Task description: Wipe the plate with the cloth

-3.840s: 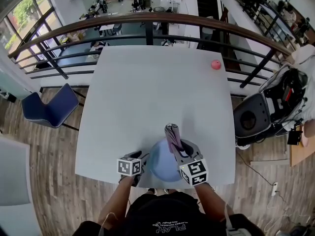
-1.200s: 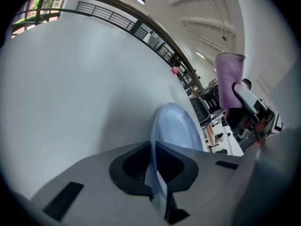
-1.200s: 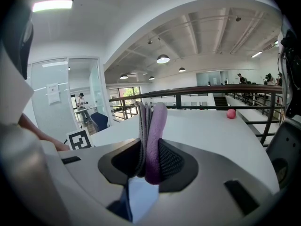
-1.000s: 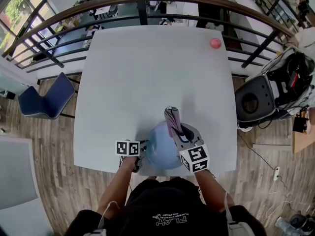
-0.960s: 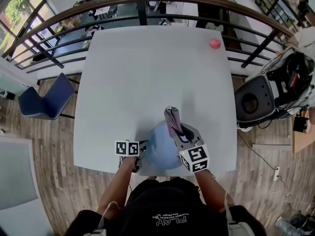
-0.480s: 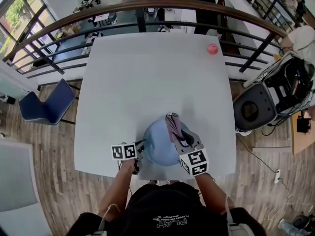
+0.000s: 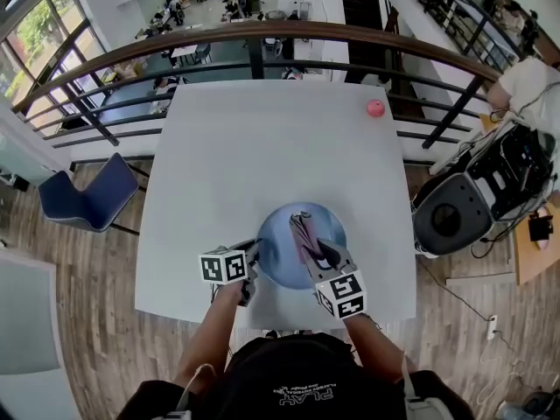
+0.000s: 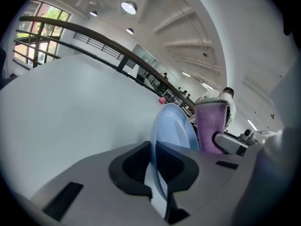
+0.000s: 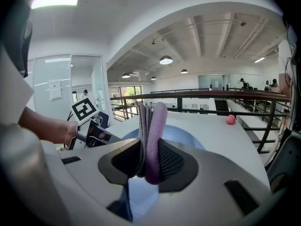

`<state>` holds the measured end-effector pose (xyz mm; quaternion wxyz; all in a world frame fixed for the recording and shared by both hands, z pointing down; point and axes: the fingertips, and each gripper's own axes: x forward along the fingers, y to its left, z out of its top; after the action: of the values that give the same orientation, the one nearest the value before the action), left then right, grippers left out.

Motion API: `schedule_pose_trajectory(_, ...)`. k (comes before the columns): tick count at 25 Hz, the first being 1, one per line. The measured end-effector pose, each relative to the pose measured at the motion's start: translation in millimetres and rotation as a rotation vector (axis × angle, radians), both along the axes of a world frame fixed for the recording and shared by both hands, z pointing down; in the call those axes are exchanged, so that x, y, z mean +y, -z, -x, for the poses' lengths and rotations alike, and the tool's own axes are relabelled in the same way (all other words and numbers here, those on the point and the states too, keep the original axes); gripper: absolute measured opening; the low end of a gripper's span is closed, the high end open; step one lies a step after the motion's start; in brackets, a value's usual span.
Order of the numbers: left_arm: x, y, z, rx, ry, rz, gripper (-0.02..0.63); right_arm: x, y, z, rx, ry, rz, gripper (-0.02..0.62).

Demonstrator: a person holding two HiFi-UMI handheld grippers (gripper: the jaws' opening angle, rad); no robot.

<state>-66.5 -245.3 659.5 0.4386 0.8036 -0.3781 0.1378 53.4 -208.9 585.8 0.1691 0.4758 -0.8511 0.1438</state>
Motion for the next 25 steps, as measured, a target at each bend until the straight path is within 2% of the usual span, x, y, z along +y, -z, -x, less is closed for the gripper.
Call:
schedule_pose_trajectory(11,-14.9,75.3,-5.5,-0.024,-0.038,-0.204,0.035,11.2,25.8,32.6,-0.011,0.056,-0.03,0.112)
schedule_pose_trajectory(18,-18.9,82.6,-13.9,-0.004,-0.059,-0.226,0.035,4.5,18.0,53.9,0.015,0.111,0.01,0.112)
schedule_pose_trajectory(25,-4.3,98.8,-17.3,0.004,-0.067,-0.255,0.034,7.9,17.5,57.3,0.067,0.089,0.018,0.112)
